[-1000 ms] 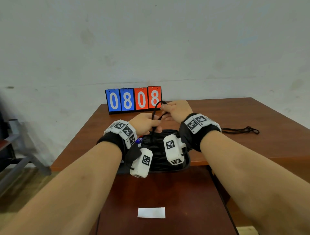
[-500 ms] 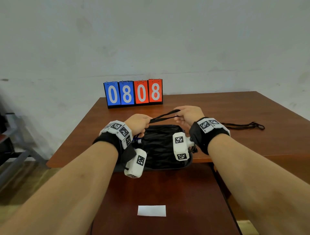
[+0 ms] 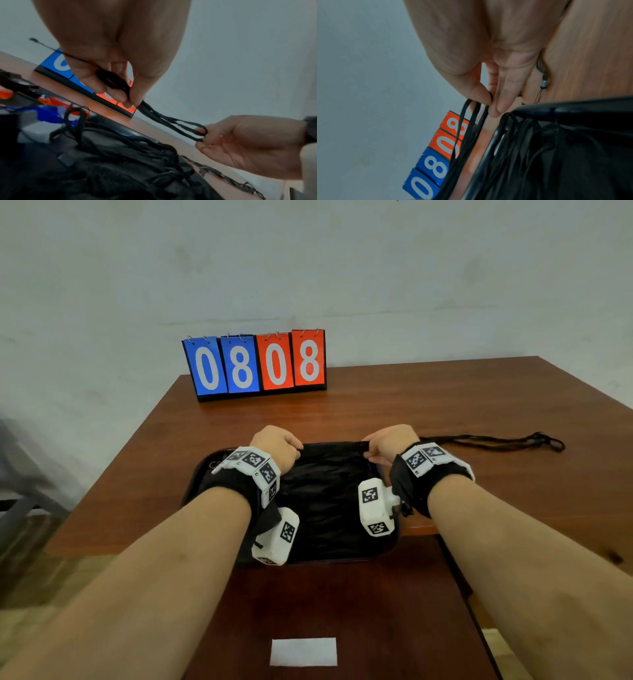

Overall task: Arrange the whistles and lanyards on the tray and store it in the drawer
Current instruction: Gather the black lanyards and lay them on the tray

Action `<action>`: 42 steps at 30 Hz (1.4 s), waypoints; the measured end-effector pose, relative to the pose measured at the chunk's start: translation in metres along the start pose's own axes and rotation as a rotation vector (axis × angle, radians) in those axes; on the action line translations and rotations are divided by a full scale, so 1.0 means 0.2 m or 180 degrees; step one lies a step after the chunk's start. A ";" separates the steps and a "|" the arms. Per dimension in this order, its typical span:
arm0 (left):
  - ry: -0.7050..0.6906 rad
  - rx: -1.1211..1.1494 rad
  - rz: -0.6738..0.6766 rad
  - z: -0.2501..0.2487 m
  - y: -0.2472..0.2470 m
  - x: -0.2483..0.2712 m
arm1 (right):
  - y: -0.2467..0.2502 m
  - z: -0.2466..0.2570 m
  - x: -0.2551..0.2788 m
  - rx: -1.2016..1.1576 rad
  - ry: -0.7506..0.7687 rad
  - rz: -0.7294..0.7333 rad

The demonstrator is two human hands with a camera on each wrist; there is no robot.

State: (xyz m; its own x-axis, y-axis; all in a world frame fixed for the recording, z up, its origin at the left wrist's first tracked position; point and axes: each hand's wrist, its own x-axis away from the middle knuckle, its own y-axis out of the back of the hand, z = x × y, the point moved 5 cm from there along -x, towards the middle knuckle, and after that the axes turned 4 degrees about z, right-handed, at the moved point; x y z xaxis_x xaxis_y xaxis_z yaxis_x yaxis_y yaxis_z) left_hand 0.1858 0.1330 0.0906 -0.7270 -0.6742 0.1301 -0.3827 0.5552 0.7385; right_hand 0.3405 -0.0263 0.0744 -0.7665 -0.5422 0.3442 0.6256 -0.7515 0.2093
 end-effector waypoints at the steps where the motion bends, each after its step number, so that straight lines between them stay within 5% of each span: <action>1: 0.0054 -0.0165 0.0027 0.00 -0.01 -0.03 | -0.01 0.01 -0.01 0.0404 -0.0047 0.0031; 3: 0.0168 -0.0438 0.0178 0.00 -0.05 -0.08 | -0.05 0.01 -0.03 0.1980 0.0147 0.0060; 6: 0.0308 -0.0916 0.0450 -0.01 -0.11 -0.14 | -0.04 -0.01 -0.11 0.1522 -0.0017 0.0045; 10: 0.0279 -0.1463 0.0689 -0.02 -0.18 -0.18 | -0.05 -0.05 -0.19 0.1989 -0.0001 0.0116; 16: 0.0276 -0.1710 0.0566 -0.09 -0.16 -0.17 | 0.00 -0.03 -0.19 0.2072 0.0089 0.0332; 28: -0.0034 -0.0529 0.0168 -0.50 -0.34 -0.16 | 0.48 -0.08 -0.12 0.2126 0.0114 -0.0327; 37: 0.0017 0.0541 0.0197 -0.65 -0.60 -0.28 | 0.72 -0.21 -0.30 0.2650 -0.0343 -0.0130; 42: 0.0124 0.0612 0.0232 -0.66 -0.66 -0.33 | 0.71 -0.20 -0.38 0.2740 -0.0109 -0.0105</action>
State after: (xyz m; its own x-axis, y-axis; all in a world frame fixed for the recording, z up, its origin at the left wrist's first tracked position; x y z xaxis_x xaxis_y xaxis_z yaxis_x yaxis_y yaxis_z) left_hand 0.3592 0.0396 0.0719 -0.7356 -0.6451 0.2068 -0.4343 0.6834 0.5867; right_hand 0.4807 -0.1070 0.0408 -0.7902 -0.5030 0.3502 0.5060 -0.2129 0.8359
